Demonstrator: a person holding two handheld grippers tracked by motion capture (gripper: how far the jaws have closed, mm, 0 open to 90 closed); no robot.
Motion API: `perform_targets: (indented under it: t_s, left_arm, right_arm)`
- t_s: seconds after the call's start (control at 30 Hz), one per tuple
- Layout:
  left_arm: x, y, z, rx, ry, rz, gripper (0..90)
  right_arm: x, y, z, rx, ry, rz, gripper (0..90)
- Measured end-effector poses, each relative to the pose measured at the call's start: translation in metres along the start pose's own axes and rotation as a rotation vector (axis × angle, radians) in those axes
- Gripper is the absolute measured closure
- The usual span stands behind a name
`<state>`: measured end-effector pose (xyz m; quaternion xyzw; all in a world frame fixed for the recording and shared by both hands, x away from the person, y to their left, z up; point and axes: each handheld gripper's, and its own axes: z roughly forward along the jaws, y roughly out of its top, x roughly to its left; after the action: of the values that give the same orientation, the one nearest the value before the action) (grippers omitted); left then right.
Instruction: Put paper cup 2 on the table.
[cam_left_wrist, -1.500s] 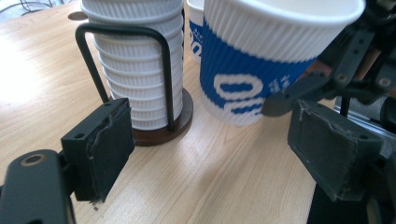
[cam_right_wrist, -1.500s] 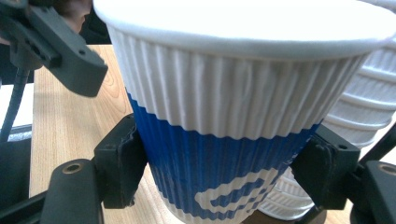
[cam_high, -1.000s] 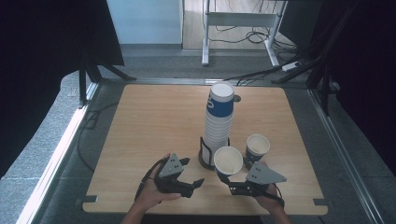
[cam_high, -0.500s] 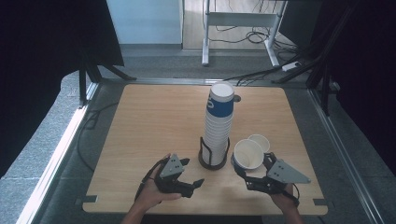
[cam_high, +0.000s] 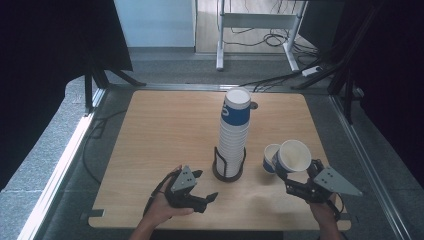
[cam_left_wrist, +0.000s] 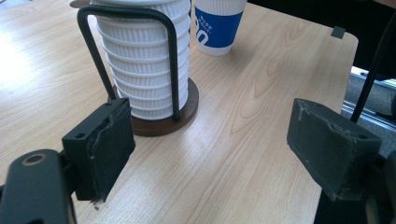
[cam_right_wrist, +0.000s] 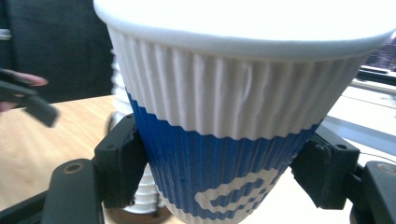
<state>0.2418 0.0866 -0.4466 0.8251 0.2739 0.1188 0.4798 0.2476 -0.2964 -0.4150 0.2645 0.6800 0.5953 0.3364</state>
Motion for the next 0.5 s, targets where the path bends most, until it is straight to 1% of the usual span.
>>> perform_targets:
  t_s: [0.1,0.2,0.33,0.5]
  left_arm:
    - [0.000,-0.001,0.001,0.005,0.003,-0.002,15.3]
    - [0.000,-0.001,0.001,0.009,0.001,0.001,15.3]
    - [0.001,-0.001,0.001,0.010,0.005,0.003,15.3]
    - [0.002,-0.002,0.000,0.008,0.008,0.000,15.3]
  right_arm:
    - [-0.011,-0.004,-0.006,0.004,-0.041,0.016,26.1]
    - [-0.018,-0.009,-0.008,0.010,-0.068,0.031,26.1]
    - [-0.029,-0.017,-0.009,0.044,-0.119,0.044,26.1]
    - [-0.046,-0.034,-0.012,0.075,-0.187,0.096,26.2]
